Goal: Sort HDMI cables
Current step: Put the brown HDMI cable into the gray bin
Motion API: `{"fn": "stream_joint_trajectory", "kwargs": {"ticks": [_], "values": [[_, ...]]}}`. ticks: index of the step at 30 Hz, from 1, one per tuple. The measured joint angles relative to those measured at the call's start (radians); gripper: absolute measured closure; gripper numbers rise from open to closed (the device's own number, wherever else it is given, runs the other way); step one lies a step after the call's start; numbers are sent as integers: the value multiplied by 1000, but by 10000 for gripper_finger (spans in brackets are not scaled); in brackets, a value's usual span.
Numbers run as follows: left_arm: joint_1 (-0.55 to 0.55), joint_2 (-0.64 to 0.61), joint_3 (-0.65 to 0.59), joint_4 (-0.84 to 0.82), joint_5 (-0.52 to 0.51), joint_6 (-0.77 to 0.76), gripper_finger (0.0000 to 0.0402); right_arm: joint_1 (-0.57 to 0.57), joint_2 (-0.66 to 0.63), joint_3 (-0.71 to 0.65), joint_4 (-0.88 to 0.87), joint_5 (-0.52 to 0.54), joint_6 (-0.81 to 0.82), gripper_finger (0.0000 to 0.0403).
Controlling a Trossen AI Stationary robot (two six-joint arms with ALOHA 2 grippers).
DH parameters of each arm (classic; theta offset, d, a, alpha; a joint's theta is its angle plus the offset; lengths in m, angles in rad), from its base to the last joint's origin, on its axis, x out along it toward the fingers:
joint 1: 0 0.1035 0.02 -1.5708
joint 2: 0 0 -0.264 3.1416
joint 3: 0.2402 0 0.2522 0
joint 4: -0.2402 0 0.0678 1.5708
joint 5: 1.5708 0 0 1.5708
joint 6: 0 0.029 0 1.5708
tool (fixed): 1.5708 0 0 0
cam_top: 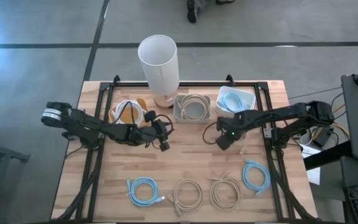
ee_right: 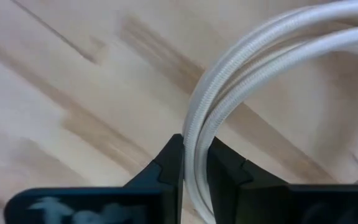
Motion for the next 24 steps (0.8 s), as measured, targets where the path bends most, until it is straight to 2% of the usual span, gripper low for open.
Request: {"fn": "stream_joint_trajectory", "kwargs": {"ticks": [10,15,20,24], "values": [[0,0,0,-3,0,2,261,56,-22,279,13,28,-162,357],[0,0,0,-4,0,2,261,61,-16,386,32,222,-258,356],[0,0,0,-6,0,1,261,60,4,408,165,450,-375,356],[0,0,0,-6,0,1,261,54,40,376,394,495,-475,356]]}}
